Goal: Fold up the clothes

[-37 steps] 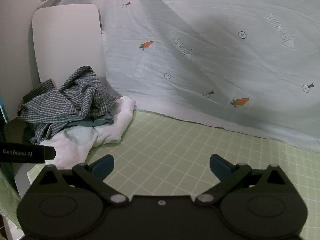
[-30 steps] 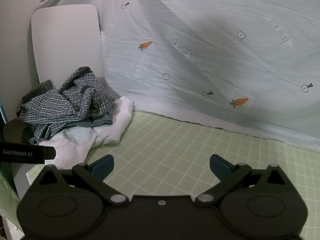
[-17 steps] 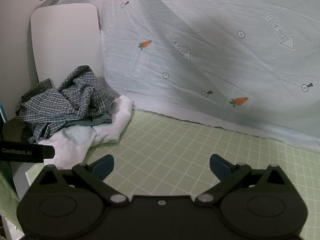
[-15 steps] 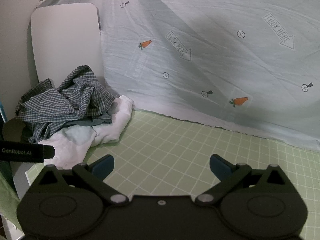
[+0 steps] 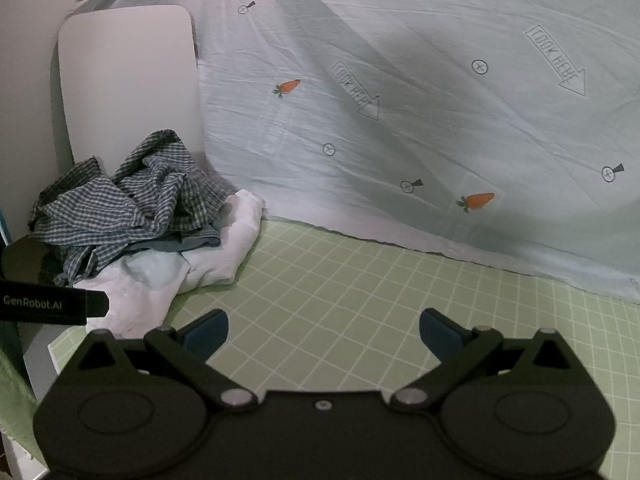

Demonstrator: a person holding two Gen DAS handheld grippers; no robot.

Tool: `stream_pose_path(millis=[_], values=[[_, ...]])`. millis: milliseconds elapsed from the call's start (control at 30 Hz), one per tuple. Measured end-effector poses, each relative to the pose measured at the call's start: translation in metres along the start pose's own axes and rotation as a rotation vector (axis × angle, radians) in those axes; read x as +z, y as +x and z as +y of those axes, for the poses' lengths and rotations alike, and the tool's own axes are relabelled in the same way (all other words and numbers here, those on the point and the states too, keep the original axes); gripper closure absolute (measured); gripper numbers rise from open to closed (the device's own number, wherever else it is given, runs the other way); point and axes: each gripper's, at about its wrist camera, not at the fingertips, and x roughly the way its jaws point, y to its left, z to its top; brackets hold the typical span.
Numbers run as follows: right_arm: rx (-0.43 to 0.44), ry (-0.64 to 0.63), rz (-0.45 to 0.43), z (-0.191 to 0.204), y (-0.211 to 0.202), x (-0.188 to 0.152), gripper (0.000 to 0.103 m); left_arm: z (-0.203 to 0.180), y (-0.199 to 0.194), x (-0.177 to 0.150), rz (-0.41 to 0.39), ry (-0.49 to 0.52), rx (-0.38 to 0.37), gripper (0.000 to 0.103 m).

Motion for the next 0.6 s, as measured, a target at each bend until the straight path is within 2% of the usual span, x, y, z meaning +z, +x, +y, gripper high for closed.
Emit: stream_pose_path(millis=[600], values=[[-0.008, 0.001, 0.007, -0.0029, 0.0053, -0.0008, 0.000, 0.0023, 0.0075, 0.0013, 0.021, -0.003, -0.004, 0.000]])
